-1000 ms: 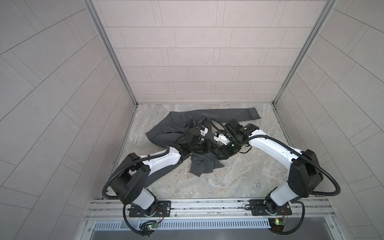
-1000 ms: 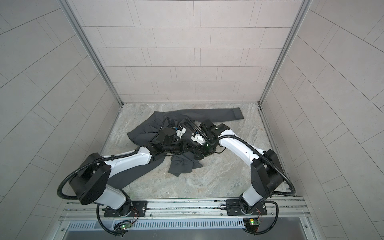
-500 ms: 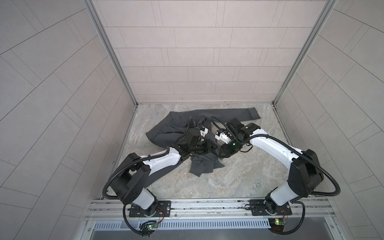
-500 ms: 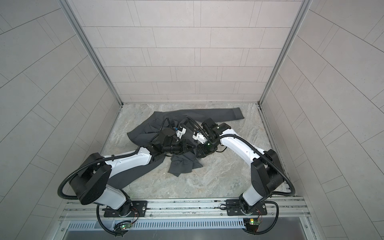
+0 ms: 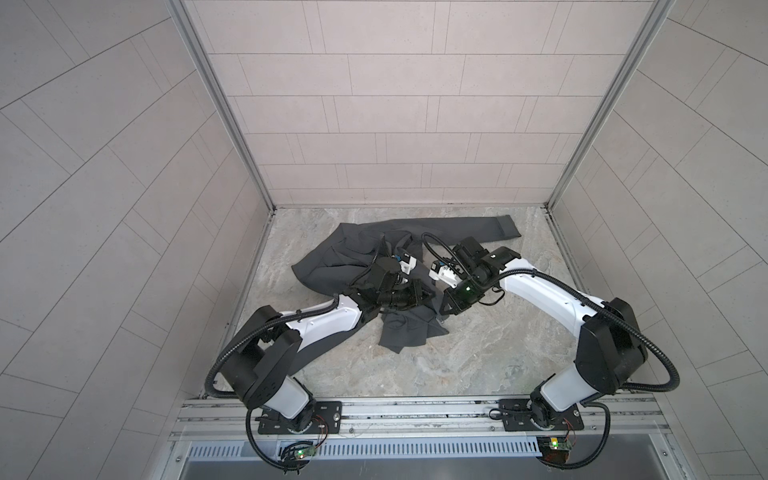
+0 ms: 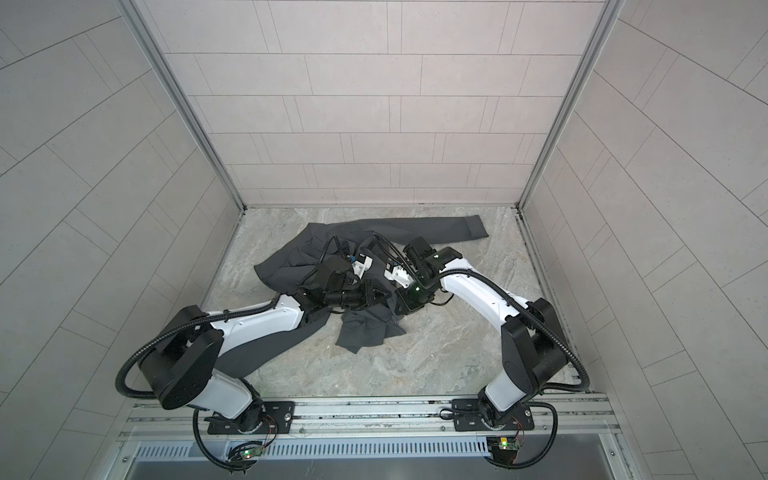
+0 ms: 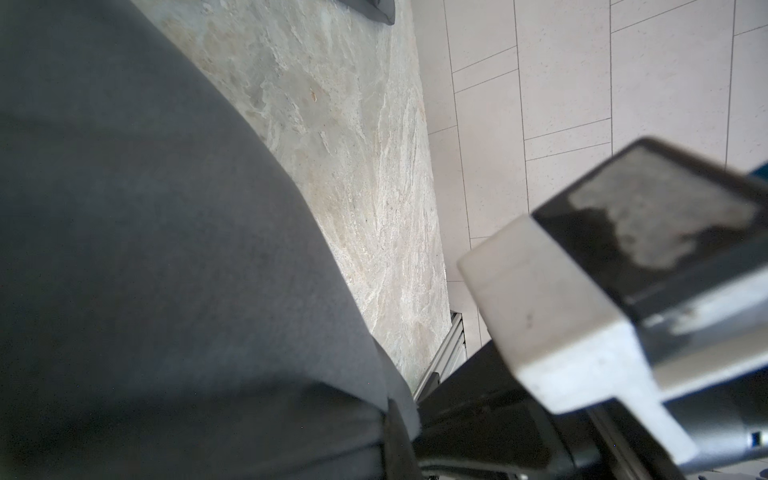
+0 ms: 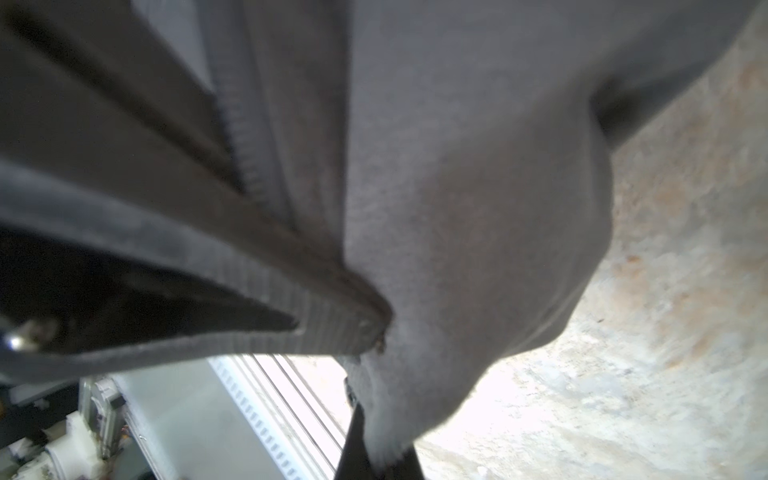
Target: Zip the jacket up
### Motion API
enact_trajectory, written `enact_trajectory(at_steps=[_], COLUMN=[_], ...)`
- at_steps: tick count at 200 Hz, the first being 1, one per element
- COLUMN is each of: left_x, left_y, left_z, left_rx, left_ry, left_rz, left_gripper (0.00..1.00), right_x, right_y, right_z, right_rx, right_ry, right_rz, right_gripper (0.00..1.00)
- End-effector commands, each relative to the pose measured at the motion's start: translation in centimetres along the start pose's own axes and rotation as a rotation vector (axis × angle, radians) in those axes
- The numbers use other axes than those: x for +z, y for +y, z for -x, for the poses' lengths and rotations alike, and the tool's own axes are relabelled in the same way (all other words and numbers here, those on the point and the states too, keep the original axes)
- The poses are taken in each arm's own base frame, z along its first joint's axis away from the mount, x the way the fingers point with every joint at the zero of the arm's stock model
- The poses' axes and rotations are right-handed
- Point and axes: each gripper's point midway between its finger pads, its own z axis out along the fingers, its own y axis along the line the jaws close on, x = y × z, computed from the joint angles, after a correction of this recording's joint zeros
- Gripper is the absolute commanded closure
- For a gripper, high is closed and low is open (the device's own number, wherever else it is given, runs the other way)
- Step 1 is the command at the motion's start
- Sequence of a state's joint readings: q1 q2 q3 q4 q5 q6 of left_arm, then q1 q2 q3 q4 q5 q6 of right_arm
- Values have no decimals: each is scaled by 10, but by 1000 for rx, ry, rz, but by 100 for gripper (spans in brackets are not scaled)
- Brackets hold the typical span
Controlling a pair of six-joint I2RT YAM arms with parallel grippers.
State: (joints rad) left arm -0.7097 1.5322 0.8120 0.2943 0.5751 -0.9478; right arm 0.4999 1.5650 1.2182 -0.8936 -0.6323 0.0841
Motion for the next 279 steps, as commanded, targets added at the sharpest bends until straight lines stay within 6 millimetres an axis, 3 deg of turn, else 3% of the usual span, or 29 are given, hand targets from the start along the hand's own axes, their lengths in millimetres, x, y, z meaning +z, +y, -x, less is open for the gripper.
enact_trajectory(at_steps=[1,15,20,26,42,67,98,128,159,178,200,238,265,279], left_x=[-3,-16,-23,-32,-57,-88,-91,-88,-78,-67,-54,-54,-61,-61], left_y=[1,4,8,12,28,75,107,128,152,168,174,165,146,137], left_z=[-1,2,2,4,0,-26,-46,-20,11,21,46,105,154,170], left_rx=[-8,-6,-10,-9,-50,-205,-308,-349,-404,-434,-445,-318,-143,-39], left_ry=[-5,-47,-65,-102,-167,-204,-205,-356,-342,-315,-342,-312,-225,-152], left_rz=[16,64,96,131,227,405,462,458,498,523,469,508,631,683], left_gripper=[53,28,10,1,0,0,4,4,15,27,44,80,94,100], right_x=[-3,-4,-4,-5,-7,-10,-12,-13,-15,-19,-26,-37,-45,-50], right_y=[-2,-11,-15,-20,-37,-49,-55,-60,-68,-72,-76,-90,-104,-114], right_z=[-2,-1,0,0,-1,-3,-7,-13,-25,-30,-36,-49,-56,-61], right_rx=[18,68,91,121,205,254,278,292,316,328,340,384,457,509], right_ry=[-7,-18,-22,-27,-50,-65,-58,-42,-26,-38,-60,-77,-109,-128], right_rz=[-13,-36,-43,-48,-56,-80,-116,-146,-168,-175,-177,-221,-261,-296], right_gripper=[100,100,100,100,100,100,100,100,100,100,100,100,100,100])
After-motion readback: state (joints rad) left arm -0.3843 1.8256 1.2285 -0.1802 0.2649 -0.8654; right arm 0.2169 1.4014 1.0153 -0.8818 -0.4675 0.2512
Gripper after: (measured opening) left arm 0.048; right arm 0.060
